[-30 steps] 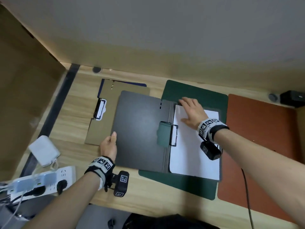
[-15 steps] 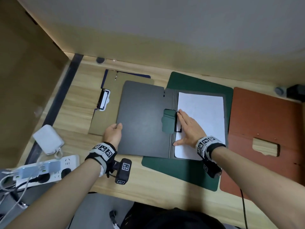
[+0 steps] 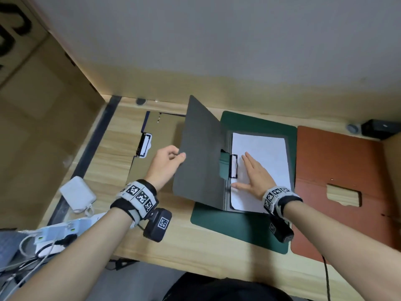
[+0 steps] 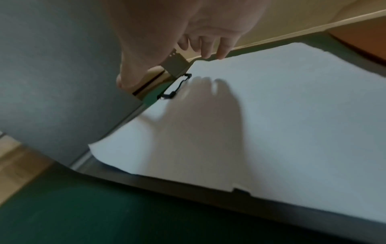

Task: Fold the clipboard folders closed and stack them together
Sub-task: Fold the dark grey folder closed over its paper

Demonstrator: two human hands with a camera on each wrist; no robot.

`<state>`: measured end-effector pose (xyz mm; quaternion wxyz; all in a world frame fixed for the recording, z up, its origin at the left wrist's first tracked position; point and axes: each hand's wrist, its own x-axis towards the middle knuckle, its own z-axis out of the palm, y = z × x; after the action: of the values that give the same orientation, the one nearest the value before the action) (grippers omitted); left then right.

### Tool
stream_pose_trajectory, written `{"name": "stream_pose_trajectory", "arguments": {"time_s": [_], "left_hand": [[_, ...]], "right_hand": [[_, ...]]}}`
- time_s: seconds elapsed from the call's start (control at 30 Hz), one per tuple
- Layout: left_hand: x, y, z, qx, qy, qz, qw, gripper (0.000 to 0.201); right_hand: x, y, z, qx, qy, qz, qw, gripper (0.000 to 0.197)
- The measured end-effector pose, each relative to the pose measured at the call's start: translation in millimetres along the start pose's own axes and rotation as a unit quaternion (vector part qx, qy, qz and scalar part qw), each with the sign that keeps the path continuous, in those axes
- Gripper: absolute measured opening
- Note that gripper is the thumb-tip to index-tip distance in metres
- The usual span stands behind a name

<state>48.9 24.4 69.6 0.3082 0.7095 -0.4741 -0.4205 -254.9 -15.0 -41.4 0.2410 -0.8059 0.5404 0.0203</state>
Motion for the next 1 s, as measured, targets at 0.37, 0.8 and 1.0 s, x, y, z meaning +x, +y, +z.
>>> {"name": "stream_pose_trajectory", "arguments": {"time_s": [0.37, 0.8, 1.0], "left_hand": [[-18.9, 84.2, 90.5, 0.088, -0.134, 0.155, 0.975, 0.051], [-2.9, -7.9, 162.9, 0.282, -0.161, -0.046, 0.945, 0.023], [-17.2, -40.3, 190.5, 0.181, -0.148, -0.158, 0.959, 0.024]], "right_hand": [[-72.4, 28.3, -60.5, 0.258, 0.040, 0.124, 0.957, 0.039], [-98.0, 75.5, -44.2, 0.343, 0.112, 0.291, 0.886, 0.049], [-92.8, 95.1, -6.5, 0.307, 0.069, 0.345, 0.885, 0.035]]}}
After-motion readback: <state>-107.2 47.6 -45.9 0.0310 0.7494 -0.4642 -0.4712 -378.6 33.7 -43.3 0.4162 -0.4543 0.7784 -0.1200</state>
